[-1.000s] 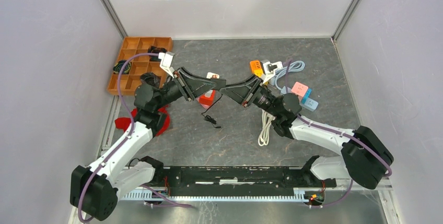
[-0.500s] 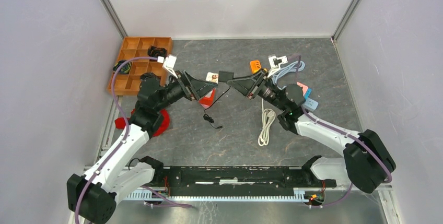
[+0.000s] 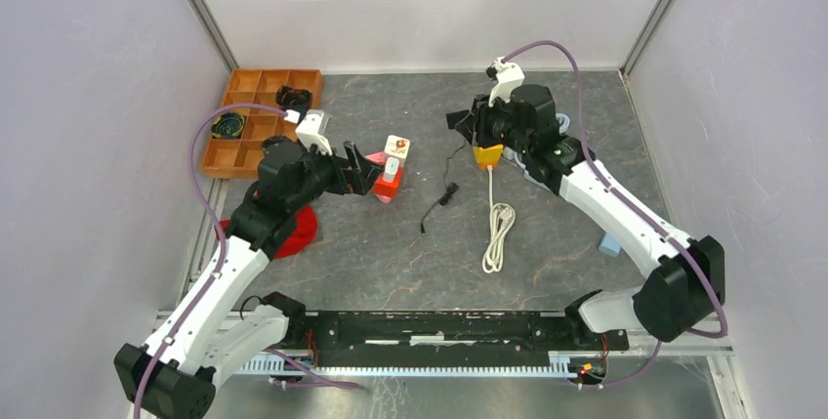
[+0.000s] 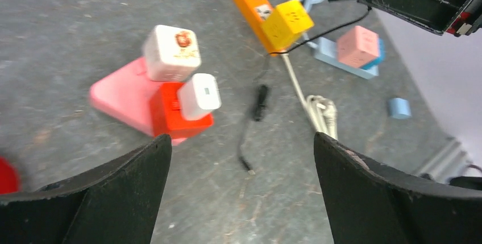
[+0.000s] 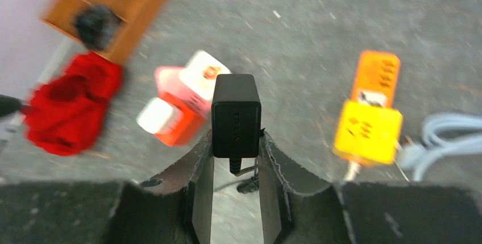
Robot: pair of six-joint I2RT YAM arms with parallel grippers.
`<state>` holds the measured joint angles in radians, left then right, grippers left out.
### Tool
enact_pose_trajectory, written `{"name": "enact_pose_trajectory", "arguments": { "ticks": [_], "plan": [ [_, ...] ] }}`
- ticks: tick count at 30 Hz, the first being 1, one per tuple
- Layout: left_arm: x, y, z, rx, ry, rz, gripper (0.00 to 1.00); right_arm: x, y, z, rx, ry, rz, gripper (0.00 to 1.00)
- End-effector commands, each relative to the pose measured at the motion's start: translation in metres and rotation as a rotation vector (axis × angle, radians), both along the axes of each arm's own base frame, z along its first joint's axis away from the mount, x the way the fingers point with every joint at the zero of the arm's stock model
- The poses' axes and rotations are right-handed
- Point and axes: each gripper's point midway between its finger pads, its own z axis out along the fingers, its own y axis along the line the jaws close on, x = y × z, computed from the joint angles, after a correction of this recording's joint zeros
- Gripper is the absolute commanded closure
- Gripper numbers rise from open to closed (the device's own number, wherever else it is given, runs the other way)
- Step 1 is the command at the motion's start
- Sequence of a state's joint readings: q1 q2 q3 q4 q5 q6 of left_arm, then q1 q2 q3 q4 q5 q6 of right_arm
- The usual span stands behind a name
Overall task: Insert the plug
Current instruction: Pick up the plug from the center of the board, then insert the plug into the socket.
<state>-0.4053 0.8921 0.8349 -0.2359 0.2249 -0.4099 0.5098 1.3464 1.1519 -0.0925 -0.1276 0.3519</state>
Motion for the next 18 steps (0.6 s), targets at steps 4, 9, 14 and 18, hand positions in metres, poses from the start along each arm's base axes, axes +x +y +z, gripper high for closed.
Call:
{"name": "enact_pose_trajectory", "arguments": {
  "ticks": [4,9,14,18],
  "plan": [
    [0.003,0.042,-0.004,0.219,-0.131,0.118,0.0,0.006,-0.057,-0.059,-0.378,0.176,-0.123,0.96],
    [0.002,0.053,-0.015,0.233,-0.137,0.171,0.0,0.018,-0.07,-0.055,-0.491,0.202,-0.155,0.95],
    [-0.001,0.058,-0.024,0.249,-0.139,0.18,0.0,0.03,-0.079,-0.058,-0.564,0.246,-0.151,0.94],
    [-0.001,0.064,-0.027,0.276,-0.145,0.202,0.0,0.04,-0.081,-0.064,-0.593,0.296,-0.135,0.94]
  ]
}}
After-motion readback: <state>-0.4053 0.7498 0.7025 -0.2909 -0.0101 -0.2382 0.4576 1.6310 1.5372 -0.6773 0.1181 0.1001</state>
